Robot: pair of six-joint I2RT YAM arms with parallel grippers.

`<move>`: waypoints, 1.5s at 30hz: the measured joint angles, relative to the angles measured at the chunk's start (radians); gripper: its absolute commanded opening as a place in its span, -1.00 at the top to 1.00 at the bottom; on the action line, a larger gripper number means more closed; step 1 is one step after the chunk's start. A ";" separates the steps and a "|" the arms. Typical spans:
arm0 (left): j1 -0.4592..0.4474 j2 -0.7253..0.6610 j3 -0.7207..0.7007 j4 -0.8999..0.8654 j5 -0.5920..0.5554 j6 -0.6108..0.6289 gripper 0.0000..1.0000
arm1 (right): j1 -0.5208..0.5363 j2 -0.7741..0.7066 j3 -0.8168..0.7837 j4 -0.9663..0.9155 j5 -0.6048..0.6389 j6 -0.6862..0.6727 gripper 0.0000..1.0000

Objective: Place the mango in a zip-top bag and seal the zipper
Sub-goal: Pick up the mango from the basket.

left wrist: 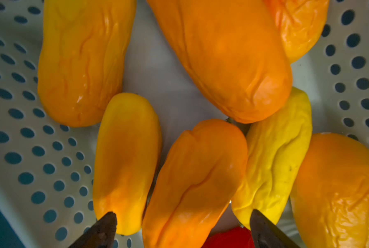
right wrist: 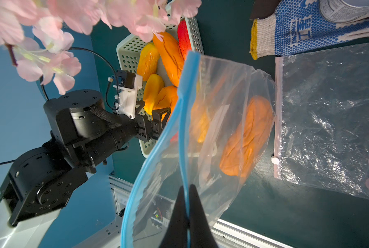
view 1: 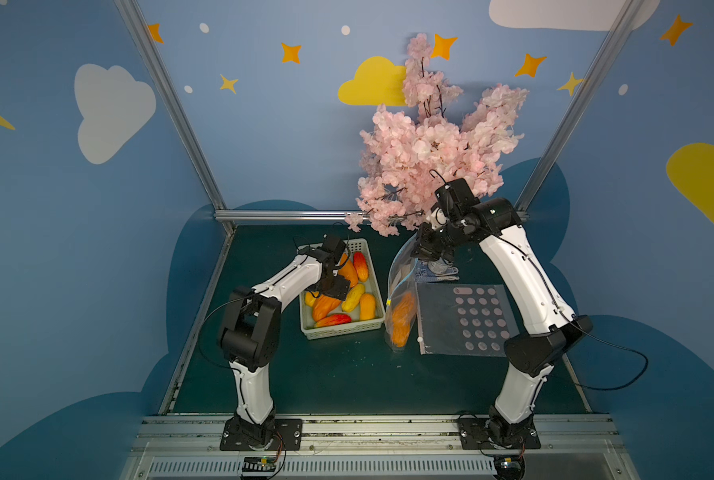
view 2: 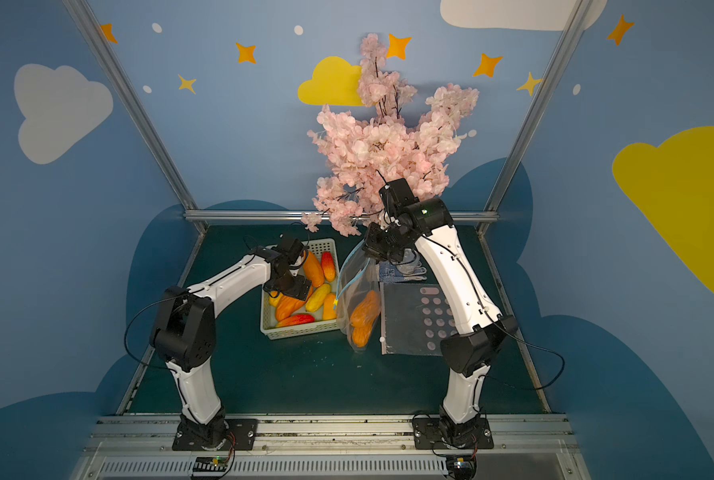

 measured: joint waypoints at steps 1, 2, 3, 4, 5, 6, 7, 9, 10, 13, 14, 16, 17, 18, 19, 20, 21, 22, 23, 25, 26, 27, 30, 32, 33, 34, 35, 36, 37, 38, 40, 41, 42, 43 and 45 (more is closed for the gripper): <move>-0.002 0.013 0.008 -0.001 -0.002 0.017 -0.88 | 0.000 0.000 0.000 0.000 0.000 0.000 1.00; -0.006 0.029 0.013 -0.003 -0.001 0.035 -0.87 | 0.000 0.000 0.000 0.000 0.000 0.000 1.00; -0.008 0.041 0.011 -0.006 0.000 0.049 -0.84 | -0.001 0.000 0.000 0.000 0.000 0.000 1.00; -0.009 0.049 0.008 -0.011 0.003 0.055 -0.80 | -0.002 0.000 0.000 0.000 0.000 0.000 1.00; -0.008 0.055 0.001 -0.015 0.006 0.061 -0.74 | -0.003 0.000 0.000 -0.001 0.000 0.000 1.00; -0.008 0.054 -0.004 -0.017 0.010 0.068 -0.69 | -0.004 0.000 0.000 -0.001 0.000 0.000 1.00; -0.009 0.054 -0.004 -0.019 0.012 0.071 -0.68 | -0.005 0.000 0.000 -0.001 0.000 -0.001 1.00; -0.014 0.053 -0.008 -0.014 0.022 0.076 -0.57 | -0.006 0.000 0.000 -0.001 -0.001 -0.001 1.00; -0.016 0.053 -0.012 -0.014 0.026 0.076 -0.38 | -0.007 0.000 0.000 -0.001 -0.001 -0.001 1.00; -0.027 0.055 -0.014 -0.020 0.017 0.083 -0.01 | -0.008 0.000 0.000 0.000 -0.001 -0.001 1.00; -0.034 0.055 -0.013 -0.022 0.010 0.084 -0.01 | -0.008 0.000 0.000 -0.001 -0.001 -0.001 1.00; -0.054 0.055 -0.013 -0.022 -0.014 0.082 -0.15 | -0.008 0.000 0.000 -0.001 -0.001 -0.001 1.00; -0.064 0.055 -0.013 -0.021 -0.029 0.079 -0.19 | -0.008 0.000 0.000 -0.001 -0.001 -0.001 1.00; -0.075 0.055 -0.013 -0.021 -0.045 0.073 -0.18 | -0.009 0.000 0.000 -0.001 -0.001 -0.001 1.00; -0.084 0.055 -0.013 -0.021 -0.059 0.068 -0.13 | -0.009 0.000 0.000 -0.001 -0.001 -0.001 1.00; -0.095 0.055 -0.014 -0.021 -0.073 0.062 -0.08 | -0.009 0.000 0.000 -0.001 -0.002 -0.001 1.00; -0.105 0.055 -0.014 -0.020 -0.083 0.057 -0.06 | -0.010 0.000 0.000 -0.001 -0.001 -0.001 1.00; -0.112 0.054 -0.015 -0.019 -0.087 0.053 -0.07 | -0.010 0.000 0.000 -0.001 -0.002 -0.001 1.00; -0.117 0.054 -0.016 -0.016 -0.087 0.051 -0.17 | -0.010 0.000 0.000 -0.001 -0.001 0.000 1.00; -0.121 0.054 -0.018 -0.014 -0.086 0.047 -0.30 | -0.010 0.000 0.000 -0.001 -0.002 0.000 1.00; -0.121 0.054 -0.018 -0.014 -0.085 0.043 -0.32 | -0.010 0.000 0.000 -0.001 -0.002 0.000 1.00; -0.120 0.056 -0.018 -0.014 -0.081 0.039 -0.29 | -0.010 0.000 0.000 -0.001 -0.002 0.000 1.00; -0.109 0.065 -0.011 -0.014 -0.073 0.024 0.11 | -0.010 0.000 0.000 -0.001 -0.003 0.000 1.00; -0.099 0.061 -0.011 -0.011 -0.066 0.014 0.26 | -0.010 0.000 0.000 -0.002 -0.004 0.001 1.00; -0.096 0.057 -0.011 -0.010 -0.063 0.008 0.28 | -0.010 0.000 0.000 -0.002 -0.004 0.001 1.00; -0.093 0.048 -0.013 -0.008 -0.061 0.002 0.29 | -0.010 0.000 0.000 -0.002 -0.004 0.000 1.00; -0.090 0.034 -0.015 -0.006 -0.061 -0.007 0.32 | -0.010 0.000 0.000 -0.003 -0.004 0.000 1.00; -0.088 0.013 -0.017 -0.006 -0.060 -0.021 0.34 | -0.010 0.000 0.000 -0.003 -0.004 0.000 1.00; -0.087 -0.018 -0.018 -0.005 -0.060 -0.037 0.37 | -0.010 0.000 0.000 -0.004 -0.003 0.000 1.00; -0.087 -0.061 -0.018 -0.004 -0.060 -0.055 0.39 | -0.010 0.000 0.000 -0.004 -0.003 0.000 1.00; -0.087 -0.167 -0.017 0.008 -0.054 -0.099 0.41 | -0.010 0.000 -0.004 -0.003 -0.003 0.000 1.00; -0.088 -0.231 -0.015 0.024 -0.045 -0.124 0.42 | -0.010 -0.002 -0.010 -0.001 -0.003 0.000 1.00; -0.088 -0.286 -0.014 0.047 -0.031 -0.146 0.41 | -0.010 -0.002 -0.014 0.000 -0.003 0.000 1.00; -0.092 -0.357 -0.015 0.087 -0.013 -0.179 0.40 | -0.010 -0.002 -0.019 0.000 -0.004 0.000 1.00; -0.103 -0.476 -0.027 0.186 0.017 -0.242 0.39 | -0.010 -0.002 -0.024 0.002 -0.004 0.000 1.00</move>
